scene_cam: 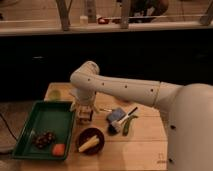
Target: Place eraser in paper cup
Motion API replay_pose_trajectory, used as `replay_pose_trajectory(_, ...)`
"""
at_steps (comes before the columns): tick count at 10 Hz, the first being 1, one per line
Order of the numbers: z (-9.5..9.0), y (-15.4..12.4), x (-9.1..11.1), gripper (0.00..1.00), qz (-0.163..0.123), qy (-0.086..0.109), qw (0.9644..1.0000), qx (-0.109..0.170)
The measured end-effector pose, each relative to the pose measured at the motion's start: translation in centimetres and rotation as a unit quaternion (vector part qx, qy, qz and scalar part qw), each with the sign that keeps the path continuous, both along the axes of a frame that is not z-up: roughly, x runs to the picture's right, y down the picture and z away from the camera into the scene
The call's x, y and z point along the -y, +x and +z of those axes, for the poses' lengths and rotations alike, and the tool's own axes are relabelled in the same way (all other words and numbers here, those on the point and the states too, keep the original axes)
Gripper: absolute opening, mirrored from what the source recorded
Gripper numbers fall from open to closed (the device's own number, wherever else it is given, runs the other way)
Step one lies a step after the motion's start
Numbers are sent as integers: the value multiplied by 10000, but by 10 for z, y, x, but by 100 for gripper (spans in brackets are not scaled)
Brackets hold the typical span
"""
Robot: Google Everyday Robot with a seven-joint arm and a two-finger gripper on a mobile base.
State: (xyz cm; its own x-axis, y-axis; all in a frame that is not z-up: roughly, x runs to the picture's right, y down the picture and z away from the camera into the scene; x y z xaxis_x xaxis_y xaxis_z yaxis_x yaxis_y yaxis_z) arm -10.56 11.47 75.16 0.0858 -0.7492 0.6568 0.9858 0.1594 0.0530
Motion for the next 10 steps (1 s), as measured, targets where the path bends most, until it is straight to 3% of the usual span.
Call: replay_pose_trajectory(10,6,0,9,80,-65,-43,10000,-7)
